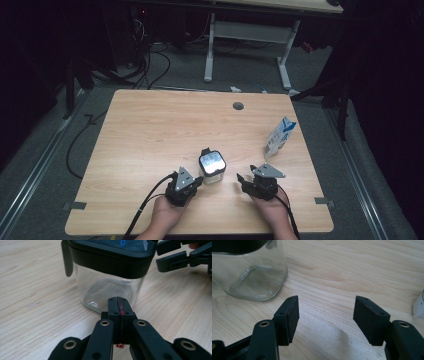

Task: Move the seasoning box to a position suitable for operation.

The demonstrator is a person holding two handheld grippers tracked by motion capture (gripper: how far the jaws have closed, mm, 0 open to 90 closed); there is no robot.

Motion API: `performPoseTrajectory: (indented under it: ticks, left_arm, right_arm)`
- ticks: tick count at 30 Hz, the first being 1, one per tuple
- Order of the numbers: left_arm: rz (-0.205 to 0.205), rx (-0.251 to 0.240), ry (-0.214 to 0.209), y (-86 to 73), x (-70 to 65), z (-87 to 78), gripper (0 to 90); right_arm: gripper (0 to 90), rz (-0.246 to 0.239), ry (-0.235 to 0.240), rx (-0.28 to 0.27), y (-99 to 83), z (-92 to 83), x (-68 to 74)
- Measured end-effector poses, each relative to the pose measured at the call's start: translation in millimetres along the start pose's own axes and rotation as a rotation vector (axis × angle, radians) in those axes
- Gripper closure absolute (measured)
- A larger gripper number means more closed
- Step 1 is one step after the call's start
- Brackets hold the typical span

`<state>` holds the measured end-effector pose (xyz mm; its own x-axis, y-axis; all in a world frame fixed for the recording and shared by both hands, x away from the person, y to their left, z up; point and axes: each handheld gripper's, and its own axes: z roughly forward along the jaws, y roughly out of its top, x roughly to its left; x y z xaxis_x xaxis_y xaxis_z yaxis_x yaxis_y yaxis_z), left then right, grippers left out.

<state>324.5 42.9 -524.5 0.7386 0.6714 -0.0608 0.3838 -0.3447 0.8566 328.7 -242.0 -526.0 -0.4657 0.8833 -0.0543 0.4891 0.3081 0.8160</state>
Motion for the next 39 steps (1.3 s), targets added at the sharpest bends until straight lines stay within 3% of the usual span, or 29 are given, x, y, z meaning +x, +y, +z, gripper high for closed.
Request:
performPoseTrajectory:
  ticks: [16, 22, 35, 39]
  left_arm:
    - [0.004, -0.011, -0.031, 2.7, -6.1, 5.2, 88.2]
    - [0.021, -0.024, -0.003, 1.7, 0.2, -1.4, 78.3]
    - [-0.023, -0.062, 0.014, 6.0, 20.6, -14.0, 54.2]
    - [0.007, -0.071, 0.024, 6.1, 22.6, -18.1, 59.4]
  right_arm:
    - [37.3, -0.011, -0.002, -0.006, 0.2, 0.0, 1.6]
    - [38.5, -0.015, 0.0, -0.019, 0.8, -1.1, 1.4]
    - [42.0, 0.004, 0.005, -0.048, 4.4, -3.7, -1.7]
    - [43.2, 0.004, 0.013, -0.047, 5.4, -3.2, -1.6]
